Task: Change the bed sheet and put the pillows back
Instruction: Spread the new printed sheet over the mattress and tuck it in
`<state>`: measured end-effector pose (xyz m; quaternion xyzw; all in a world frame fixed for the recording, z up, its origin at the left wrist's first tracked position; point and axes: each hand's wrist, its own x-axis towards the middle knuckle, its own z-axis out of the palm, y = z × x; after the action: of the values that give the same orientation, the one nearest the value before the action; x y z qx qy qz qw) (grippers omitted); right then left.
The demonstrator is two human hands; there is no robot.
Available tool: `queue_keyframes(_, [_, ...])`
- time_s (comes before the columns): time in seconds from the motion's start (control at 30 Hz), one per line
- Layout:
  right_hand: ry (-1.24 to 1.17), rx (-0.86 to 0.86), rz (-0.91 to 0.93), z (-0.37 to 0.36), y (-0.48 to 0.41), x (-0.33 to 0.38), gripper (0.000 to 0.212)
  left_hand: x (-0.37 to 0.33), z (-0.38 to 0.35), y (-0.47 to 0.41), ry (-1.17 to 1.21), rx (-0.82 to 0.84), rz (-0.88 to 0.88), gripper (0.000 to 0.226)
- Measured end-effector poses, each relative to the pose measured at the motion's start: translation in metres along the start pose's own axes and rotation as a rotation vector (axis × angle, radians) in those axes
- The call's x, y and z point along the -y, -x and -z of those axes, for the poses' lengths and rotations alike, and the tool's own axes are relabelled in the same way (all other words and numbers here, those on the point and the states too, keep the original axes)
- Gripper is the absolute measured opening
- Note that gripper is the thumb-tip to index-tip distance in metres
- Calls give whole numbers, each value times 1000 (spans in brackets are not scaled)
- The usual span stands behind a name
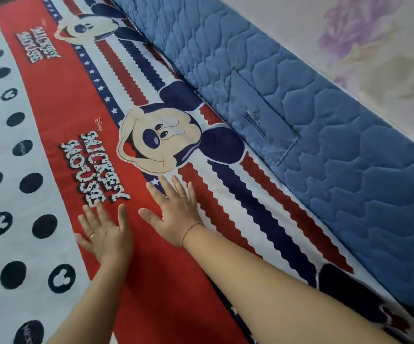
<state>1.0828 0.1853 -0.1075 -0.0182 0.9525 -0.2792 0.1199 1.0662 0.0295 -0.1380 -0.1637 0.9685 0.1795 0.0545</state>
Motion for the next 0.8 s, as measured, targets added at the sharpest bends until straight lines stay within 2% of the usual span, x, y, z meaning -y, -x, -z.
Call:
queue_keyframes(0.1, [144,7,33,2,-43,-12,70,-13,-14,-23,-39,20,74,81])
queue_keyframes(0.17, [300,-53,2,7,-63,-41,72,-39,-32,-23,-114,24,15,79])
queue_keyframes(0.23, [357,-205,-177,16,-70,-80,75,-74,-52,-16,-164,27,-148,78])
queue_keyframes(0.3, [260,-331,-425,27,-63,-120,78,-106,-69,-11,-181,48,-286,79])
queue_keyframes(0.4, [92,-250,-614,37,-46,-156,74,-132,-78,-14,-160,63,-362,79])
queue_keyframes(0.53, [-63,-217,-682,38,-40,-169,73,-133,-69,-36,-159,47,-429,80])
queue_keyframes(0.7, [-126,-151,-651,45,-38,-169,68,-133,-51,-111,-140,-45,-285,81])
queue_keyframes(0.73, [-122,-172,-670,48,-40,-162,66,-134,-50,-122,-152,-49,-272,82])
queue_keyframes(0.8, [-25,-346,-620,56,-54,-137,60,-135,-55,-132,-188,-78,-283,83])
